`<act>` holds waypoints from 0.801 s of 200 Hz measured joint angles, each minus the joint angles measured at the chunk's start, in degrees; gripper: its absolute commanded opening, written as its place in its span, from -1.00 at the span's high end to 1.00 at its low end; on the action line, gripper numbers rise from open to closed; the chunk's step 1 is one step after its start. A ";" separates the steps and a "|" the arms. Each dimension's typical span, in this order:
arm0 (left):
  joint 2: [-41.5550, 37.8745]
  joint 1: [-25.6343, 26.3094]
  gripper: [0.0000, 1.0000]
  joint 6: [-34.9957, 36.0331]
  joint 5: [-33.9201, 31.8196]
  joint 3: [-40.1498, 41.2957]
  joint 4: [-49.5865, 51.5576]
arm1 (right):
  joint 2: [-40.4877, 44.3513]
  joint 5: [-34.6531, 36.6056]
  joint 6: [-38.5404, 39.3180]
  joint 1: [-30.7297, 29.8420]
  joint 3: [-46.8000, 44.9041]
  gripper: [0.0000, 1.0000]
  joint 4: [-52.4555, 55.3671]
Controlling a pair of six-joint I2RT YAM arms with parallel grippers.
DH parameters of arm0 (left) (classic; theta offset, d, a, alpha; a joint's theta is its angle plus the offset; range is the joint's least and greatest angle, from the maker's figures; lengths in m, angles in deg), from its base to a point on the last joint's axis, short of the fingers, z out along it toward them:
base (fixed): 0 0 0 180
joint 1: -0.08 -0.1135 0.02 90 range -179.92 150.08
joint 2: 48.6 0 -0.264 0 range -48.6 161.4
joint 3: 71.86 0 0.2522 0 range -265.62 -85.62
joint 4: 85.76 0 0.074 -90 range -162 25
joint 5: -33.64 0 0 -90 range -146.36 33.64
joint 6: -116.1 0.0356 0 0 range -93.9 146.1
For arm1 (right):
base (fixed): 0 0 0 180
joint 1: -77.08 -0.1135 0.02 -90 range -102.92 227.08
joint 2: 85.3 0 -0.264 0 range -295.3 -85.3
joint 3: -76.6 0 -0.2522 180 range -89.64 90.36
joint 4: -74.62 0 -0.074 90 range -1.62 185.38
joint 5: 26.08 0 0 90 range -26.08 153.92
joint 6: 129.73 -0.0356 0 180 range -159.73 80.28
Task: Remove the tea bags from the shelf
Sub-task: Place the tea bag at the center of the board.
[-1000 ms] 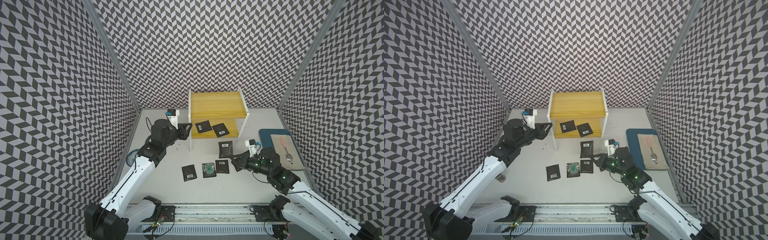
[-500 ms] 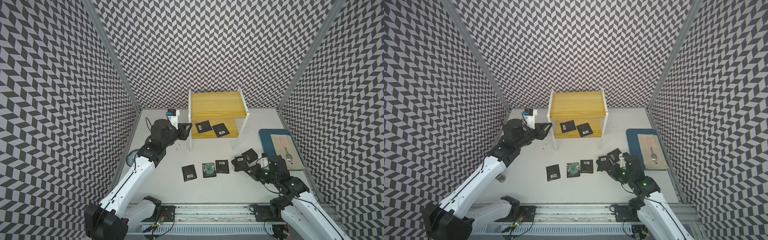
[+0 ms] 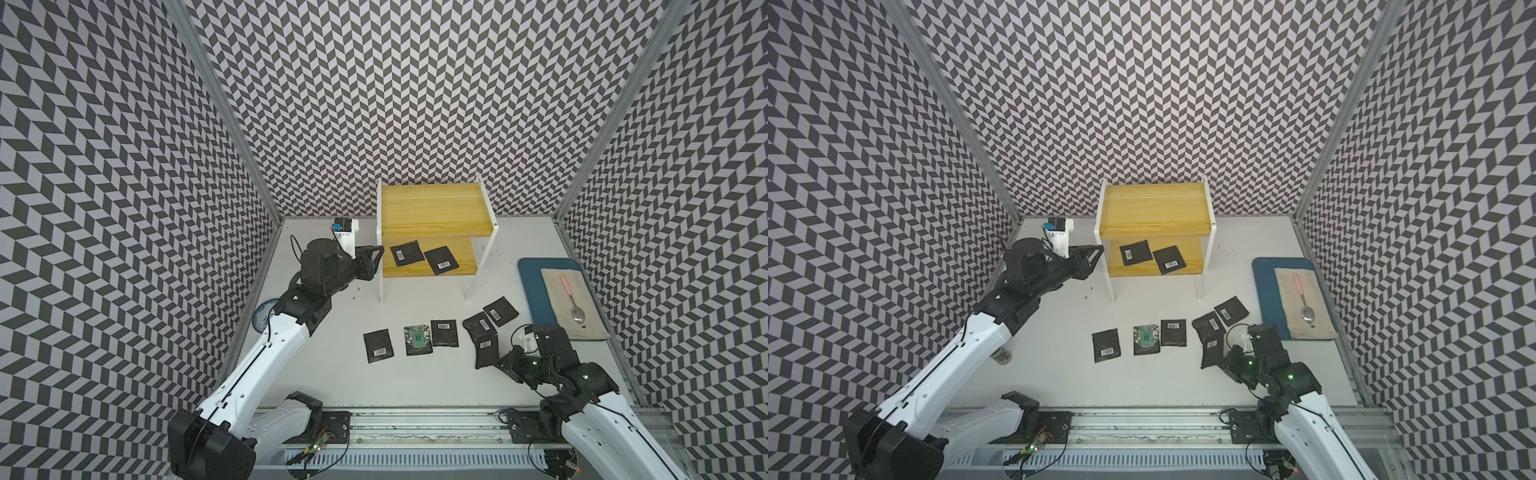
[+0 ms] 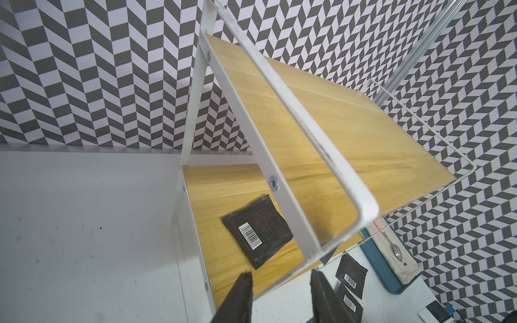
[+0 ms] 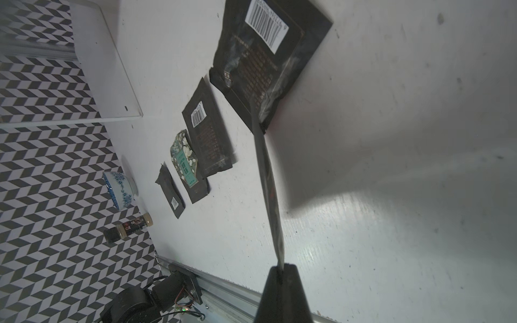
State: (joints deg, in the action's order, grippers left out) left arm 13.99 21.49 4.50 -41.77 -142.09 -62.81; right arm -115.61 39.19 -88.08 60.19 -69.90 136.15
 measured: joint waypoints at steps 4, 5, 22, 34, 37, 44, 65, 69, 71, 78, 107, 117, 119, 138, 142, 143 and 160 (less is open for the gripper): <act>0.00 0.00 0.25 0.00 0.00 0.00 0.00 | -0.15 -0.07 0.24 0.09 0.00 1.00 0.15; 0.00 0.00 0.25 0.00 0.02 0.00 0.00 | -0.22 -0.09 0.33 0.13 -0.02 1.00 0.20; -0.04 0.00 0.25 0.00 0.00 0.00 0.00 | -0.90 -0.24 1.31 0.87 -0.57 1.00 0.17; -0.04 0.00 0.25 0.00 0.00 0.00 0.00 | -1.64 -0.37 1.97 1.64 -1.20 1.00 0.13; -0.04 0.00 0.25 0.00 0.00 0.00 0.00 | -1.79 -0.39 2.12 1.84 -1.33 0.99 0.17; -0.04 0.00 0.24 0.00 0.00 0.00 0.00 | -2.16 -0.33 2.43 2.27 -1.62 0.96 0.17; -0.04 0.00 0.25 0.00 0.02 0.00 0.00 | -3.30 -0.09 3.96 3.54 -1.81 0.85 0.20; -0.04 0.00 0.25 0.00 0.00 0.00 0.02 | -3.56 -0.04 4.22 3.69 -1.81 0.81 0.22; -0.04 0.00 0.25 0.00 0.00 0.00 0.02 | -3.69 0.02 4.48 3.78 -1.81 0.79 0.22; -0.04 0.00 0.25 0.00 0.00 0.00 0.00 | -4.04 0.26 4.83 4.02 -1.81 0.71 0.24; -0.04 0.00 0.25 -0.02 0.00 0.00 0.02 | -4.92 1.55 6.23 4.76 -1.77 0.35 0.24; -0.04 0.00 0.25 -0.02 0.00 0.02 0.00 | -5.03 2.03 6.51 5.01 -1.68 0.32 0.24; -0.04 0.00 0.25 -0.04 0.00 0.02 0.02 | -5.03 2.12 6.67 5.05 -1.68 0.32 0.28; -0.04 0.00 0.25 -0.07 0.02 0.17 0.02 | -5.03 3.30 6.99 5.25 -1.33 0.31 0.52; -0.04 0.00 0.25 -0.07 0.02 0.22 0.00 | -5.03 3.45 7.04 5.31 -1.20 0.31 0.61; -0.04 0.00 0.25 -0.07 0.02 0.22 0.00 | -5.03 3.52 7.02 5.35 -1.14 0.31 0.61; -0.04 0.00 0.25 -0.07 0.02 0.33 0.00 | -5.03 4.33 7.06 5.46 -0.22 0.30 0.98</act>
State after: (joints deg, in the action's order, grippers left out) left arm 13.94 21.49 4.43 -41.75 -141.76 -62.81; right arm -120.63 43.52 -81.02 65.66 -70.11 137.14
